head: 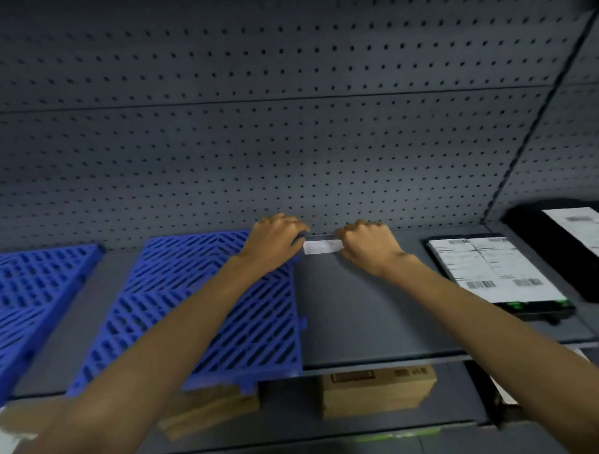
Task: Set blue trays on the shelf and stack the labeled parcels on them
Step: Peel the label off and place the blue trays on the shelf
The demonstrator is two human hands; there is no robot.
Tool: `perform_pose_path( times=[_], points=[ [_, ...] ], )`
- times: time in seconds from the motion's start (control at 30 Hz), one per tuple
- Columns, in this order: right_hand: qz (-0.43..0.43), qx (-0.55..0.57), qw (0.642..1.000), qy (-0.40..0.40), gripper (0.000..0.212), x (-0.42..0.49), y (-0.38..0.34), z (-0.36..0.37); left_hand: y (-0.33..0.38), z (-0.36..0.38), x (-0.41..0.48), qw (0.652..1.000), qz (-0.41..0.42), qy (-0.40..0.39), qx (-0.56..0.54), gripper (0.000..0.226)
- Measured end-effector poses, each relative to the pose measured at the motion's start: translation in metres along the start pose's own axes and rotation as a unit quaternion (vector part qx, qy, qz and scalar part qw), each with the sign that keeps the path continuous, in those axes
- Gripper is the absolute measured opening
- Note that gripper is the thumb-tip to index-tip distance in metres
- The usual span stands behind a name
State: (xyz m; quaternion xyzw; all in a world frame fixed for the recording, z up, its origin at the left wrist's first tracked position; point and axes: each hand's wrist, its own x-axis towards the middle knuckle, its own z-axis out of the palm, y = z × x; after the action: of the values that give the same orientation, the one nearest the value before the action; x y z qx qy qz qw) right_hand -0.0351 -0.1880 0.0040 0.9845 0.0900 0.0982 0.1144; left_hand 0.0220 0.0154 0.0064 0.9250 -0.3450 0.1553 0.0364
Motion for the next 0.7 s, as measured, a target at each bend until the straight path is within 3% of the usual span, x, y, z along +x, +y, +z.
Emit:
perform_pose_path(
  times=[0.3, 0.53, 0.7],
  points=[
    [-0.040, 0.024, 0.998, 0.029, 0.032, 0.014, 0.010, 0.033, 0.018, 0.036, 0.013, 0.998, -0.016, -0.059, 0.026, 0.031],
    [-0.035, 0.021, 0.998, 0.045, 0.020, 0.022, 0.011, 0.036, 0.022, 0.040, 0.015, 0.998, -0.032, -0.035, 0.029, 0.024],
    [-0.033, 0.010, 0.998, 0.050, 0.023, 0.022, 0.012, 0.033, 0.024, 0.037, 0.015, 0.999, -0.042, -0.010, 0.023, 0.023]
  ],
)
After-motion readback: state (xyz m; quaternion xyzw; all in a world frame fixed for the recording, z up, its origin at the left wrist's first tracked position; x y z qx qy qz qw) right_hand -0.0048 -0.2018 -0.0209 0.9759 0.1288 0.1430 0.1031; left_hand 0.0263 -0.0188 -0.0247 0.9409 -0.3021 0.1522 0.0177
